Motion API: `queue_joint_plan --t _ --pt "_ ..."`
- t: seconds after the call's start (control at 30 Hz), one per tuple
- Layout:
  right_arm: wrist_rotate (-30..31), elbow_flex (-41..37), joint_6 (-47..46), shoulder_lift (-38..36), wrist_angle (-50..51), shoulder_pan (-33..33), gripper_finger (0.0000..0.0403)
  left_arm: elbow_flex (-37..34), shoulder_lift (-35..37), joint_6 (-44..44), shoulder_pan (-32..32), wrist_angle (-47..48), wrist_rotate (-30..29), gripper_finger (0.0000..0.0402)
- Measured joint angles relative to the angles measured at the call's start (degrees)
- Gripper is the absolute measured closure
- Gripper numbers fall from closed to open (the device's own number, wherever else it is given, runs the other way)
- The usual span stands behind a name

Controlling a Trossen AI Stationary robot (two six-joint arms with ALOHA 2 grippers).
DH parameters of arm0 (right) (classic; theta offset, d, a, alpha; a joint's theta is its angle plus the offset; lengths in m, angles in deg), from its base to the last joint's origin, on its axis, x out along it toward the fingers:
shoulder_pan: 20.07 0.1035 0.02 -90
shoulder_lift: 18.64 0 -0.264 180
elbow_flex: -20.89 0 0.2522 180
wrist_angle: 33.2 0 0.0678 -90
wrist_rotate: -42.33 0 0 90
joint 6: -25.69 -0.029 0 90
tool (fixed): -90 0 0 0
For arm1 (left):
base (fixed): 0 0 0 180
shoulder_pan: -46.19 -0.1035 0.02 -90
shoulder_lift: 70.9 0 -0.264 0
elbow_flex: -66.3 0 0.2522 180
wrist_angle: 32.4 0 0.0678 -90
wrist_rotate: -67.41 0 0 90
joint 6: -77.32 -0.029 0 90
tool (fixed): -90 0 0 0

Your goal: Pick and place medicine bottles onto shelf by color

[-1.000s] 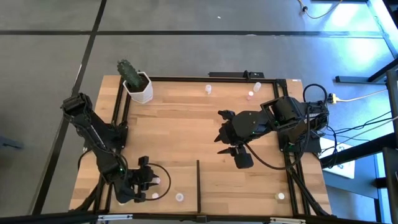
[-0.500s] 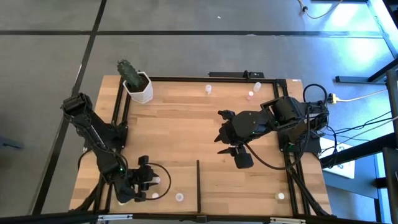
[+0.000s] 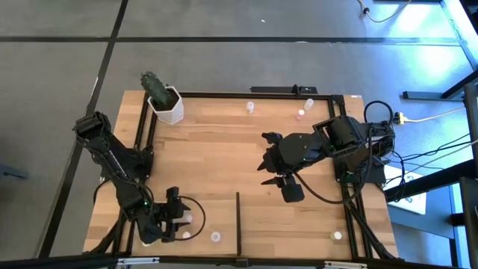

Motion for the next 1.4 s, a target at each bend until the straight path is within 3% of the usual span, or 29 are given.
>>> queue_joint_plan --t 0.3,0.73,1.1,1.4 --pt "0.00 0.00 0.04 0.00 0.00 0.01 0.0208 0.00 1.52 0.70 0.02 -0.03 0.02 0.0111" --pt "0.02 0.00 -0.09 0.00 0.00 0.01 0.0208 0.00 10.80 -2.18 -1.57 0.39 0.03 0.0108" --pt "0.02 0.00 -0.14 0.00 -0.03 0.02 0.0208 0.02 20.72 -11.47 -12.02 3.93 -0.10 0.0107" --pt "0.02 0.00 0.00 0.00 -0.07 0.01 0.0208 0.02 24.28 -16.56 -22.88 4.15 -0.10 0.0107"
